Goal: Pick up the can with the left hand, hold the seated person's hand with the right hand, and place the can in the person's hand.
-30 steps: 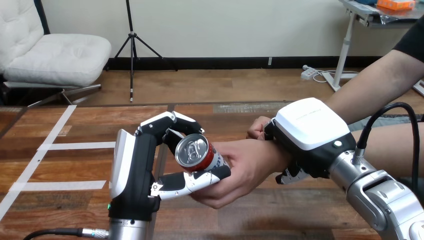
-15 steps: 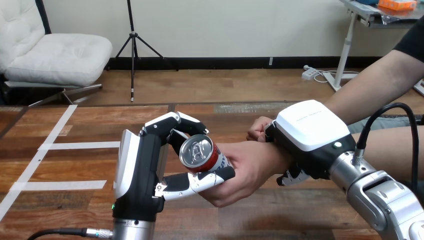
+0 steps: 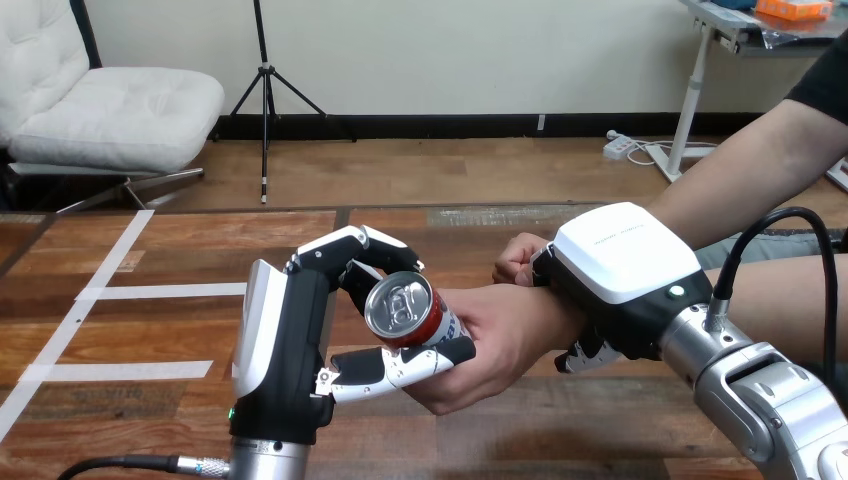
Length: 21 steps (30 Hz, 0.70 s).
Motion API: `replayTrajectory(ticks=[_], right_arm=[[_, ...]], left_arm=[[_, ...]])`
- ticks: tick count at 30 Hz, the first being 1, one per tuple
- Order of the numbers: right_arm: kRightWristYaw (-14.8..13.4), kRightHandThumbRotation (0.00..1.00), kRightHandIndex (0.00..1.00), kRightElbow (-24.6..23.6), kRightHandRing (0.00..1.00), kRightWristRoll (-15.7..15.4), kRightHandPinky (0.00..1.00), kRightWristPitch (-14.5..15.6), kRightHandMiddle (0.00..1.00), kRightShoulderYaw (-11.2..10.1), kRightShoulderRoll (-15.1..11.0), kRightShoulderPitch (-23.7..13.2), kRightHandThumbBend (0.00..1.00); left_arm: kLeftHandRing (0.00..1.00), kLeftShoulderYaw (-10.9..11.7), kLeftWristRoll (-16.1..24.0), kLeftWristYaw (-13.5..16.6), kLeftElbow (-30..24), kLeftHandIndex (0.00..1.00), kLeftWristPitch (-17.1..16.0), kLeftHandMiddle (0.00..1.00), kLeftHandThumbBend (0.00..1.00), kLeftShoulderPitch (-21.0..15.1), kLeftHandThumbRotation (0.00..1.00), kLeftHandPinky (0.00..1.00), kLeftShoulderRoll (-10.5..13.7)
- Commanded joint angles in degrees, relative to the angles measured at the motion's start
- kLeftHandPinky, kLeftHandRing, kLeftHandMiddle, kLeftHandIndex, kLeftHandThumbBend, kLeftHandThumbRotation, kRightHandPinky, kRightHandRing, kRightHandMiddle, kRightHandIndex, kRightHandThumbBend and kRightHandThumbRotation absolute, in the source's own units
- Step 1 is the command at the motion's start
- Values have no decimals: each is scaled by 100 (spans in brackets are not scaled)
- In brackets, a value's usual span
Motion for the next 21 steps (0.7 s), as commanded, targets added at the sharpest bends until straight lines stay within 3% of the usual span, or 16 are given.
replayTrajectory(ticks=[1,21], right_arm=[[-185,0,47,172,32,40,27,53,39,-159,51,-446,74],[-353,0,44,283,28,-35,24,25,35,-147,36,-450,73]], left_arm=[[34,-243,-6,-1,-158,43,-178,41,77,-292,0,28,-171],[34,-239,-10,-26,-199,43,-93,41,78,-258,1,28,-137]])
